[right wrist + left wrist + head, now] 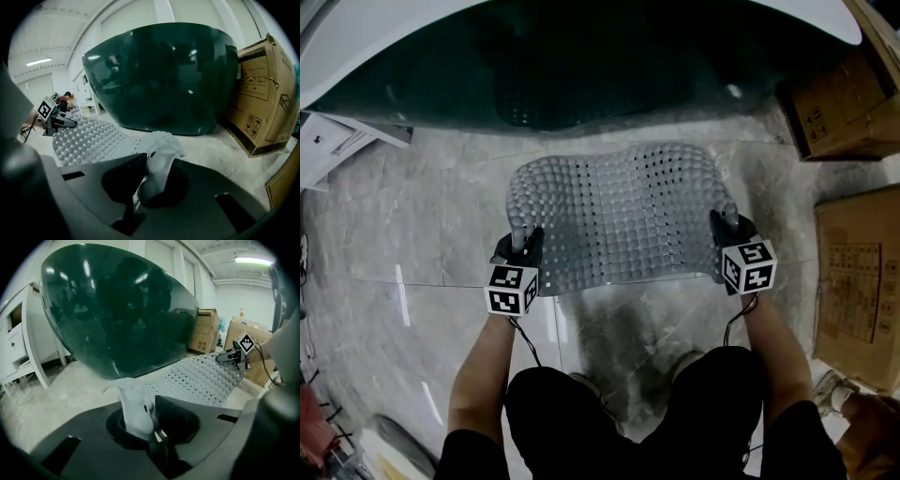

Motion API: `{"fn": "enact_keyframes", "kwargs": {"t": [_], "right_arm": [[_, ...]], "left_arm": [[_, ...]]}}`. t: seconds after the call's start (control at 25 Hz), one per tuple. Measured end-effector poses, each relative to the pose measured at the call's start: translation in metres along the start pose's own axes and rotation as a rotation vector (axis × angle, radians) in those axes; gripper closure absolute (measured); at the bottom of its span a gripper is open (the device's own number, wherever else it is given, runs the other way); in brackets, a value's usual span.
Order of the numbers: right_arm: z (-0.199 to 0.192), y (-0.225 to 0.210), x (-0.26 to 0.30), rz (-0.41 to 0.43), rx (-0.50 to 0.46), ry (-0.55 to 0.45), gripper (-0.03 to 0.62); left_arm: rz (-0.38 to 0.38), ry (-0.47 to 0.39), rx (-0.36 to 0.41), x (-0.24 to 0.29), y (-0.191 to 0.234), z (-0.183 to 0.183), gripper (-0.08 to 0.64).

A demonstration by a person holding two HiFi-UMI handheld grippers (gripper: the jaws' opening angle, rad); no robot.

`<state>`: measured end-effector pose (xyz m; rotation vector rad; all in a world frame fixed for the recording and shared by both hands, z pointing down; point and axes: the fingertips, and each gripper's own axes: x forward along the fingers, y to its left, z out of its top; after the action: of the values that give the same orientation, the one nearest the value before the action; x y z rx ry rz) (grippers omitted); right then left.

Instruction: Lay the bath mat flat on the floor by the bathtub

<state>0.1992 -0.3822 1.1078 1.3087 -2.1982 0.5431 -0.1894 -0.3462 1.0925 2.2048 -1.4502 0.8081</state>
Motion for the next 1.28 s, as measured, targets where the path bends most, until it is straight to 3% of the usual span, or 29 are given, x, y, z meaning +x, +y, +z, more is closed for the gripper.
{"fn": "enact_keyframes", "kwargs": {"t": [0.32, 0.76, 0.88, 1.12, 1.28], "right_arm": [[-0.007, -0.006, 0.007, -0.042, -0.014, 0.034, 0.551], [-0.022, -0.019, 0.004, -0.079, 0.055, 0.087, 0.546], [-0.029, -0.027, 0.004, -0.116, 0.053, 0.109, 0.516], [-0.038, -0.047, 0.000, -0.210, 0.068, 0.139, 0.421], [-0.043, -0.061, -0.003, -0.271, 0.077, 0.148, 0.390]], "left_arm": [[0.062, 0.072, -0.014, 0.010, 0.011, -0.020, 0.479], [0.124, 0.136, -0.053, 0.017, 0.029, -0.030, 0.443], [0.190, 0.142, -0.050, 0.014, 0.038, -0.034, 0.392], [0.317, 0.109, -0.051, -0.001, 0.063, -0.039, 0.361], [0.324, 0.067, -0.015, -0.005, 0.064, -0.029, 0.360]]}}
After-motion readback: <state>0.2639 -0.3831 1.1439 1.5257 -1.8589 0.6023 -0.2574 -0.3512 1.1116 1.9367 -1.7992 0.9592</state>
